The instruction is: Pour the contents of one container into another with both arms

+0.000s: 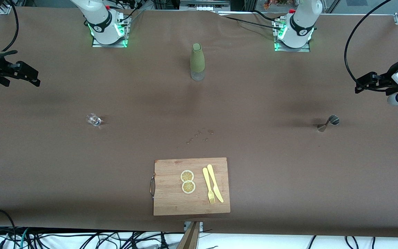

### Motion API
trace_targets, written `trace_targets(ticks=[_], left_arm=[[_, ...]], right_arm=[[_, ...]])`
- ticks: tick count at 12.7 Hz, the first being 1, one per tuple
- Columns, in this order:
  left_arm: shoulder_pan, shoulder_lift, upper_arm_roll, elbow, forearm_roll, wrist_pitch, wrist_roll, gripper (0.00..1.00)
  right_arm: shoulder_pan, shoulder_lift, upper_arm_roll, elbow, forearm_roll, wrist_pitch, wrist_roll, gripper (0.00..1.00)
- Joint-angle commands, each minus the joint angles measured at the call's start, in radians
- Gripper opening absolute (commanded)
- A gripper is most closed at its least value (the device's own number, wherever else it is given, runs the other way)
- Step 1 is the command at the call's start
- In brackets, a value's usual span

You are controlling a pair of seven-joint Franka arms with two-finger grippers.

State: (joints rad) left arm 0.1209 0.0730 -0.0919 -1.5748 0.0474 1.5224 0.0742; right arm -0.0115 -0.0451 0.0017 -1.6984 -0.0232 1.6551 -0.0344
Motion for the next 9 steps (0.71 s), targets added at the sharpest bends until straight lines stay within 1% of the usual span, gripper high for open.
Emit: trace_targets(ticks=[1, 4, 6, 9], left_arm=[[0.023, 0.019, -0.003, 0.016, 0.022, -0.016, 0.019, 1.00], [0.023, 0.030, -0.003, 0.019, 0.054, -0.013, 0.021, 1.00], [0.025, 0.031, -0.003, 0.016, 0.055, -0.016, 0.038, 1.00], [0.068, 0.034, -0.002, 0.013, 0.052, -0.024, 0.240, 1.00]], right_arm=[[0.001, -0.007, 0.004, 0.005, -0.007, -0.011, 0.018, 1.00], [0.001, -0.007, 0.004, 0.005, -0.007, -0.011, 0.018, 1.00], [0.001, -0.007, 0.004, 0.005, -0.007, -0.011, 0.018, 1.00], [0.001, -0.007, 0.004, 0.005, -0.007, -0.012, 0.016, 1.00]])
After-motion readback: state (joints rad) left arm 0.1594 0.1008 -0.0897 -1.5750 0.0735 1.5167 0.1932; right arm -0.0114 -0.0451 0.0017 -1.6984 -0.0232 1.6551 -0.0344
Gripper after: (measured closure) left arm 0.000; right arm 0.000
